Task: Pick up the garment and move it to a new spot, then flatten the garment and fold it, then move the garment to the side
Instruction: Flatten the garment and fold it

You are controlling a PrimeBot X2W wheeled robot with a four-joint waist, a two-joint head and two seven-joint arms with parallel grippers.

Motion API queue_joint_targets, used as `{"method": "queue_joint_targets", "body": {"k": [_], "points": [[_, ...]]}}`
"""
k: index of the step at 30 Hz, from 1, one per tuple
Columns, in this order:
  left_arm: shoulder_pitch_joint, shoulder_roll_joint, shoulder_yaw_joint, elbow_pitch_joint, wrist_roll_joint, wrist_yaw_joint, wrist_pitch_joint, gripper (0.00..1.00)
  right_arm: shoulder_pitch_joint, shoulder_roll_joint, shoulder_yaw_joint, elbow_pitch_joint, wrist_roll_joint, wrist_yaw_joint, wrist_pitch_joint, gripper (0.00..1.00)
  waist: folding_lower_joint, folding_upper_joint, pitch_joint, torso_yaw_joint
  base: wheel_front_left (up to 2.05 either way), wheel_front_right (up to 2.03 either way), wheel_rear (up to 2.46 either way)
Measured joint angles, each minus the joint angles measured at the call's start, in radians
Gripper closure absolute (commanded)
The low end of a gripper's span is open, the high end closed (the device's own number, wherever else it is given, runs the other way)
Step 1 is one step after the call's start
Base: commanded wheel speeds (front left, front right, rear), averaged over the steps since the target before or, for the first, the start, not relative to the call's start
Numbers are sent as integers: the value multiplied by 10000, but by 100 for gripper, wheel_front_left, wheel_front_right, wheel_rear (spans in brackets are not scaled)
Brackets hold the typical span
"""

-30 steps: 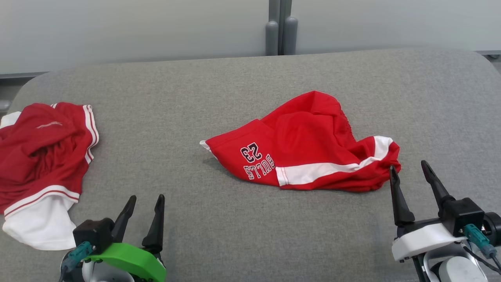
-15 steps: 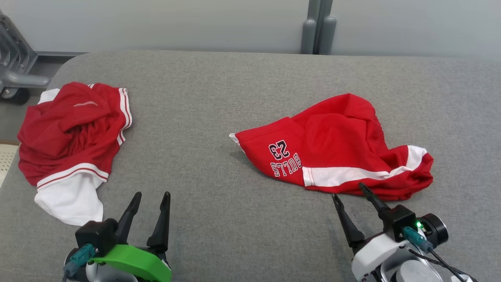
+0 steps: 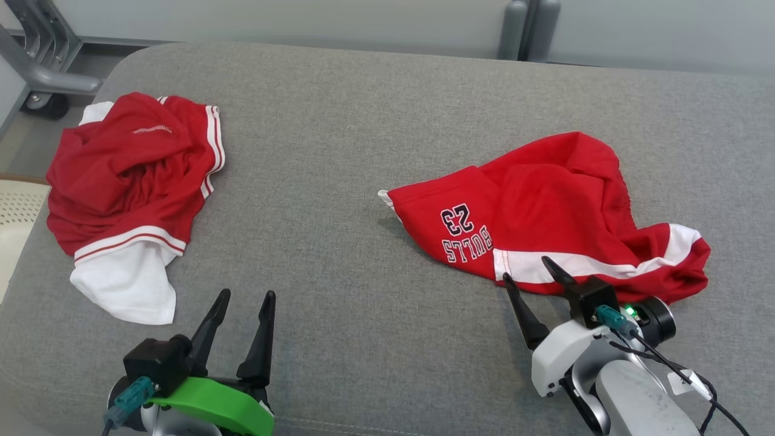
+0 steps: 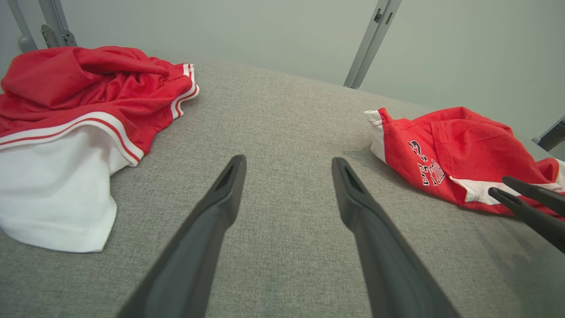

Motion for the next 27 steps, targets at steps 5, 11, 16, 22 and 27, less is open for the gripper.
{"method": "queue_joint_targets", "body": {"k": [5,11,16,22,27], "points": [[-2,-12,21,-77,0,0,0,0,-305,59,63,422,-65,-4,0,0,0,0,203,153,0,0,0],[-9,-138,82,-157,19,0,0,0,-683,142,65,926,-63,-8,-13,0,0,0,448,361,0,0,0],[-9,-196,186,-186,25,0,0,0,-831,153,130,1344,-63,-4,-19,30,0,0,574,449,0,0,0],[-9,-234,234,-186,25,2,0,0,-931,169,173,1649,-63,4,-105,74,0,0,588,408,0,0,0],[-12,-268,320,-184,27,2,-2,0,-1033,173,322,1741,-63,119,-123,100,0,0,573,341,0,0,0]]}}
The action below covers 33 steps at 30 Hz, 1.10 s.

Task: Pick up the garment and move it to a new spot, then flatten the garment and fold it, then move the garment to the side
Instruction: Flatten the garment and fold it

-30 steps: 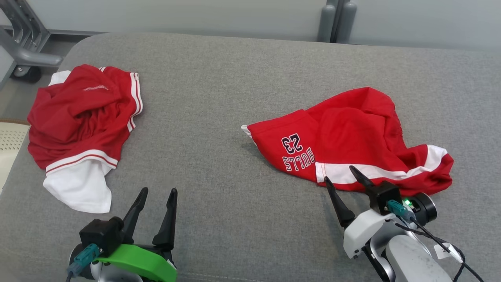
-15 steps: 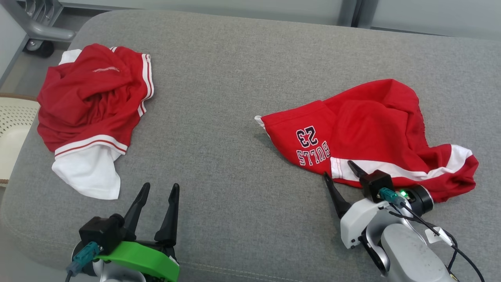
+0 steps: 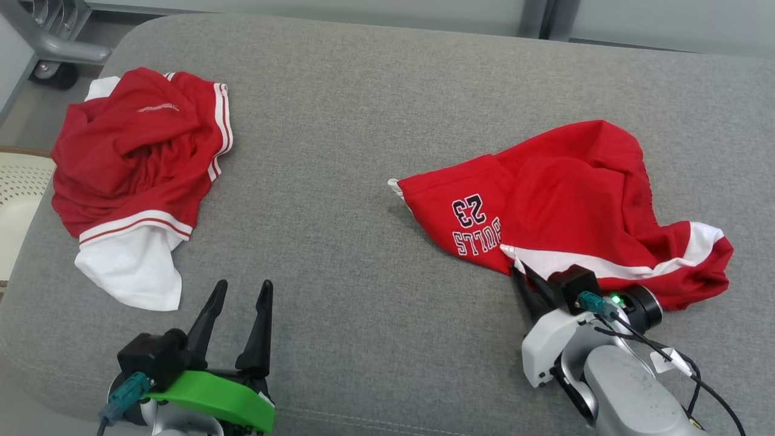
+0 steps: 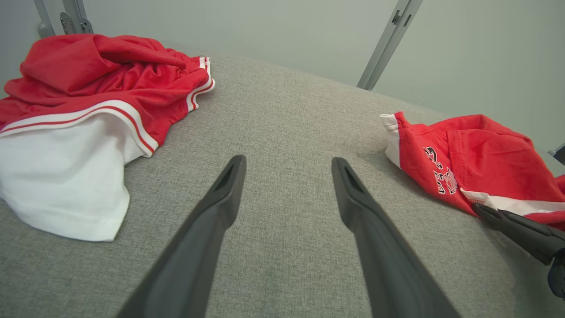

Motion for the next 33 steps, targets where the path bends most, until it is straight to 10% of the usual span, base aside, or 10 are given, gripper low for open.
{"method": "queue_joint_targets", "body": {"k": [14,33], "points": [[-3,-219,86,82,4,29,-4,0,-84,82,1080,-688,466,767,-159,100,0,0,-210,-162,0,0,0],[-12,-476,-174,470,56,29,-12,0,-1848,61,5058,-3064,1745,871,314,100,0,0,-728,222,0,0,0]]}}
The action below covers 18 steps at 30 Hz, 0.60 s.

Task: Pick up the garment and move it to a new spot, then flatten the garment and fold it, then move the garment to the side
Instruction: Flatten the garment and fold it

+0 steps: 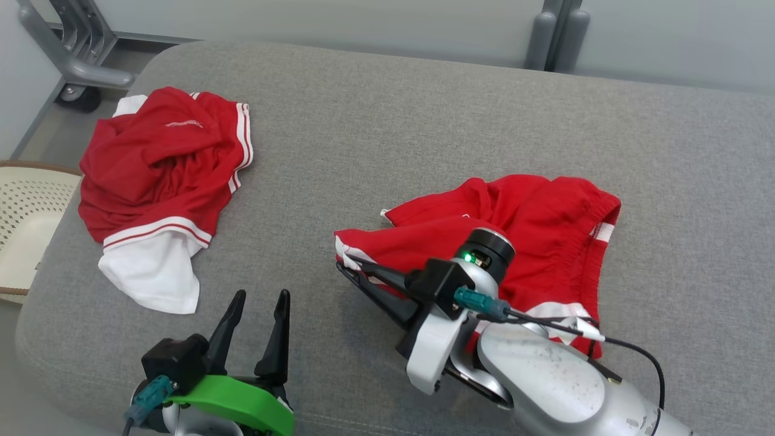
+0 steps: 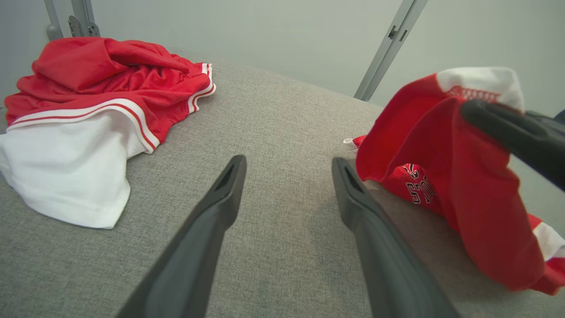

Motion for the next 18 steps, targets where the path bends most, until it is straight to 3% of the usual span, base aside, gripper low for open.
{"method": "queue_joint_targets", "body": {"k": [7,13,18], "points": [[4,-150,-71,159,0,0,0,0,-890,-15,255,-456,1085,0,558,100,0,0,-330,250,0,0,0],[11,-194,-102,157,0,0,-2,0,-1584,2,-443,-458,1900,-21,1097,100,0,0,-532,436,0,0,0],[12,-349,-280,146,0,-6,-2,0,-2097,-2,-1490,608,2289,-663,1680,100,0,0,-535,519,0,0,0]]}}
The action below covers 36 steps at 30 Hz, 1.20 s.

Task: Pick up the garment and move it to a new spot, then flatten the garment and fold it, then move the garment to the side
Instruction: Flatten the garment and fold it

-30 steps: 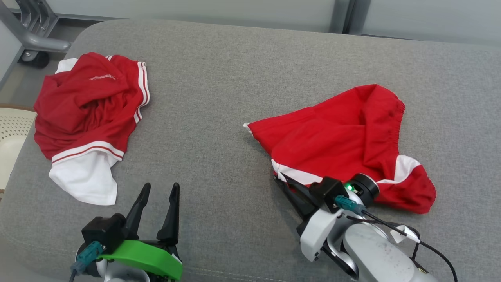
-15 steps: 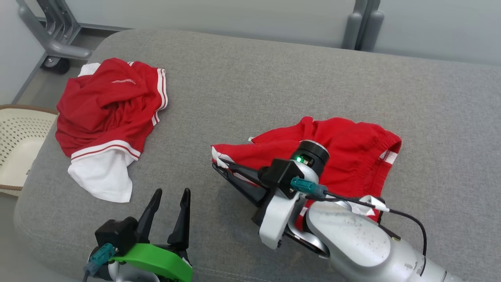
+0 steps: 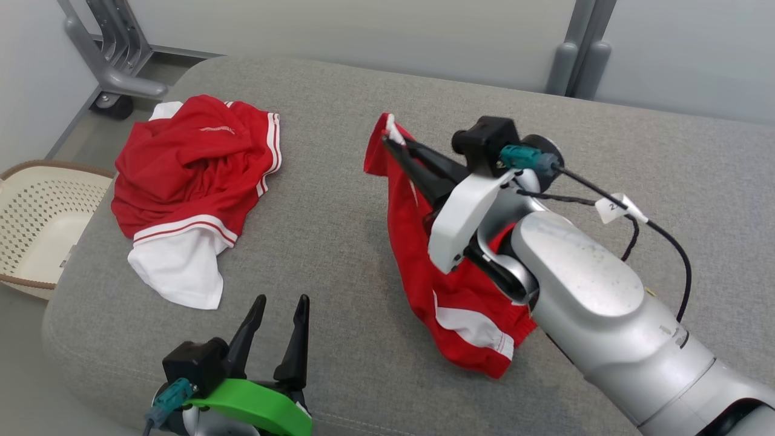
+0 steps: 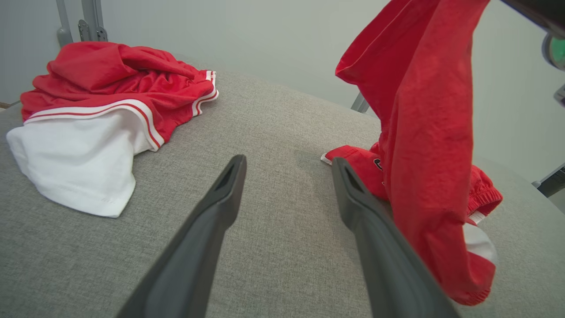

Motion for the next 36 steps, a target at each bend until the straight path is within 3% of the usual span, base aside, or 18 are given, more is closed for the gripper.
{"method": "queue_joint_targets", "body": {"k": [5,14,22,31,36], "points": [[-2,-153,-249,-35,-2,-52,4,0,-247,-121,-901,1210,-15,-679,487,100,0,0,63,55,0,0,0],[-10,-383,-433,-73,-33,-157,86,0,-353,-1126,-1626,2575,42,-1229,821,100,0,0,280,166,0,0,0],[-18,-420,-366,-79,-234,-309,88,0,-309,-1162,-1900,2895,428,-1168,667,100,0,0,374,74,0,0,0],[-107,-428,-389,23,-238,-339,88,0,-1360,-629,-1873,1881,794,-280,460,100,0,0,170,-256,0,0,0],[-198,-470,-443,56,-240,-353,88,0,-1602,-606,-1672,1540,863,-105,792,100,0,0,-52,-330,0,0,0]]}}
